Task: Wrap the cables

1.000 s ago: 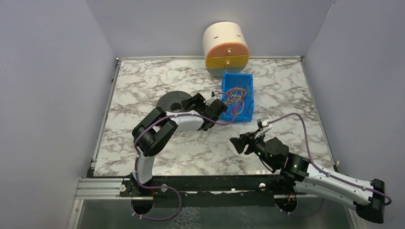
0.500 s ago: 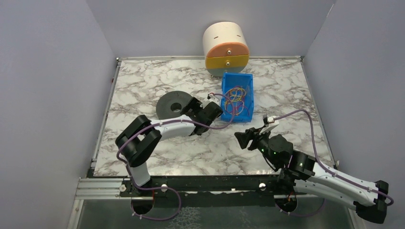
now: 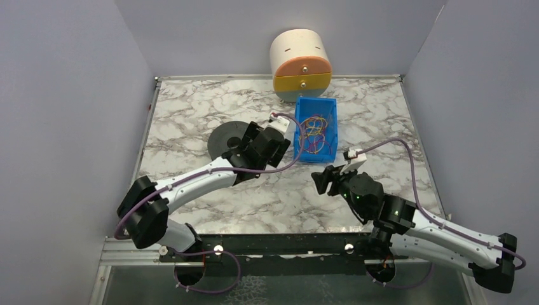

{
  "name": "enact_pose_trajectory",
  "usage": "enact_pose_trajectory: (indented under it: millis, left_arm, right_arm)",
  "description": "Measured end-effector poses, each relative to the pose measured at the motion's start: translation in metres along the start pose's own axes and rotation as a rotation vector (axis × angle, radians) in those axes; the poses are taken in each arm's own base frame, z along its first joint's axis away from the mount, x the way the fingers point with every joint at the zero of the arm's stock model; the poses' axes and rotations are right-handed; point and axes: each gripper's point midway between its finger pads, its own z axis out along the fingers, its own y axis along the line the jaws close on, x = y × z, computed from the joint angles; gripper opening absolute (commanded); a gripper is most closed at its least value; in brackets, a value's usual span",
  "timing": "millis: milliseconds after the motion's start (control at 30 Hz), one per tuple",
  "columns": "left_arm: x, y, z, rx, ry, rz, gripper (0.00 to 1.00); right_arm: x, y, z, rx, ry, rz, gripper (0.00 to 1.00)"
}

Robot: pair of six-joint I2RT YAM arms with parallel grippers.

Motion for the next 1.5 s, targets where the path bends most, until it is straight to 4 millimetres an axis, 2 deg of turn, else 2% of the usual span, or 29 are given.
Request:
enact_pose_trajectory:
  millis: [100, 167, 300, 467, 600, 700, 833, 967, 1067, 1167, 1267, 1367, 1500]
  left_arm:
    - [-0.009, 0.001, -0.014, 0.049, -0.015, -0.012, 0.94]
    - [-0.016, 0.000, -0.021, 0.077, -0.023, -0.020, 0.99]
    - [-0.037, 0.003, -0.037, 0.143, -0.046, -0.045, 0.99]
    - [-0.067, 0.011, -0.055, 0.208, -0.084, -0.090, 0.99]
    - [-0.077, 0.020, -0.062, 0.245, -0.098, -0.134, 0.99]
    - [-0.074, 0.031, -0.055, 0.269, -0.077, -0.183, 0.99]
    - [-0.068, 0.058, -0.044, 0.263, -0.046, -0.270, 0.99]
    - [-0.063, 0.084, -0.033, 0.224, -0.045, -0.345, 0.99]
    - [-0.044, 0.093, -0.027, 0.197, -0.031, -0.380, 0.99]
    - [-0.022, 0.099, -0.022, 0.163, 0.001, -0.395, 0.99]
    - [-0.013, 0.100, -0.021, 0.149, 0.011, -0.406, 0.99]
    - [-0.013, 0.101, -0.024, 0.144, -0.006, -0.420, 0.99]
    - [-0.022, 0.106, -0.031, 0.132, -0.058, -0.436, 0.99]
  right_arm:
    - [-0.002, 0.002, 0.003, 0.008, 0.008, -0.035, 0.70]
    - [-0.002, 0.002, 0.006, 0.014, 0.018, -0.064, 0.71]
    - [-0.006, 0.006, 0.011, 0.022, 0.031, -0.118, 0.75]
    - [-0.022, 0.013, 0.015, 0.027, 0.025, -0.169, 0.83]
    - [-0.035, 0.017, 0.023, 0.048, 0.041, -0.224, 0.86]
    - [-0.041, 0.012, 0.034, 0.080, 0.075, -0.265, 0.88]
    - [-0.049, 0.001, 0.054, 0.117, 0.149, -0.282, 0.88]
    - [-0.057, -0.022, 0.079, 0.156, 0.231, -0.239, 0.89]
    - [-0.055, -0.041, 0.091, 0.183, 0.275, -0.189, 0.90]
    - [-0.054, -0.059, 0.094, 0.207, 0.293, -0.129, 0.91]
    - [-0.059, -0.070, 0.095, 0.244, 0.278, -0.081, 0.92]
    - [-0.061, -0.073, 0.095, 0.279, 0.260, -0.028, 0.99]
    - [-0.075, -0.074, 0.084, 0.318, 0.196, 0.056, 1.00]
